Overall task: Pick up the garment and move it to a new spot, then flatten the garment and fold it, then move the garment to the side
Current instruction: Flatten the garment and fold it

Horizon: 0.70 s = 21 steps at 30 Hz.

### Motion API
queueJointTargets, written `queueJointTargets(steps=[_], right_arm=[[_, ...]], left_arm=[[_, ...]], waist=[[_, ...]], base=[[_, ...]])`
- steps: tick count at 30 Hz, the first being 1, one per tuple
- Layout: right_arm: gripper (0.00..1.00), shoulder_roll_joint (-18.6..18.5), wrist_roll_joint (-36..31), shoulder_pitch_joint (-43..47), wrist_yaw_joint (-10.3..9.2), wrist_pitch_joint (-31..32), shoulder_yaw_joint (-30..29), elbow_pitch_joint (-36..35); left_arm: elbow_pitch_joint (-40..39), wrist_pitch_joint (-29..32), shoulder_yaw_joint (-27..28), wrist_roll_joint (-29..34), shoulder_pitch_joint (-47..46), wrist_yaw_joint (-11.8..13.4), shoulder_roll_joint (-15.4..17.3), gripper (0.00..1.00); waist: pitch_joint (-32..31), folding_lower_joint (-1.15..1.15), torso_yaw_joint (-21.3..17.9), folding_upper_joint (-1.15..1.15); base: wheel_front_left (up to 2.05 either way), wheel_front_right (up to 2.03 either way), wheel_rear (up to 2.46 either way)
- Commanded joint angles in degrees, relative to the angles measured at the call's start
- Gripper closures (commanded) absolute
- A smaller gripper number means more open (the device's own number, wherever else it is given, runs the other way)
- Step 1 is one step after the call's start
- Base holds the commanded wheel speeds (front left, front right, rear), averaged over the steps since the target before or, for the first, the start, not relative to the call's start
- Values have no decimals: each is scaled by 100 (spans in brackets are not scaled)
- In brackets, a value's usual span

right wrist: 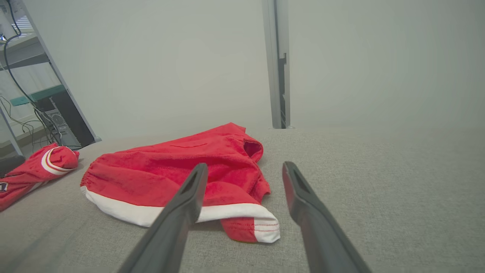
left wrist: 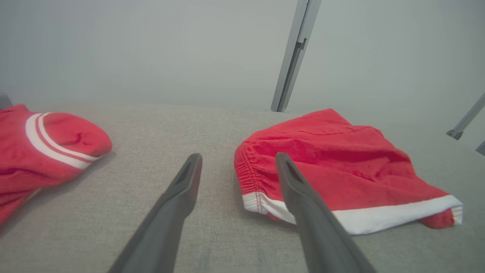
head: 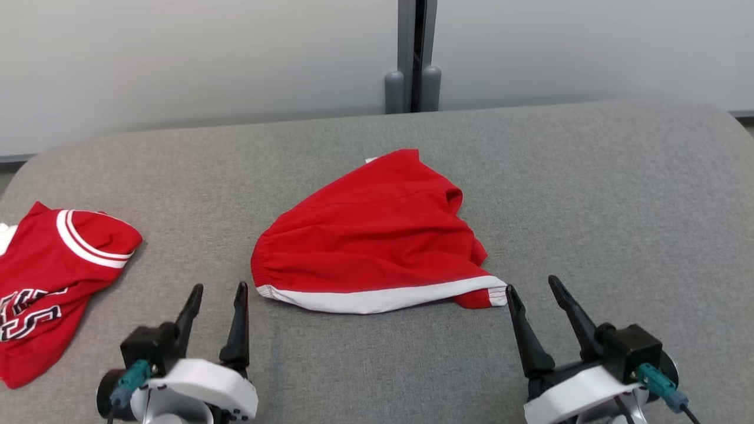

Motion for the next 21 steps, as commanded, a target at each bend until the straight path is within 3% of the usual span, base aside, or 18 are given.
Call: queueJointTargets(steps=[1,8,21], right_arm=[[0,-44,15,59,9,-38,4,26],[0,-43,48,207,9,-38,55,118],[0,-42,99,155,9,-38,71,131]], left_arm=[[-40,-43,22,-44,105,-23,-37,0],[52,-116,100,-31,492,-49,-102,0],[307,-134,167,-33,371,-162,-210,0]], waist=[[-102,0,47,0],[-263,0,19,0],[-226,0,-68,0]], base=[[0,0,0],[0,0,0],[0,0,0]])
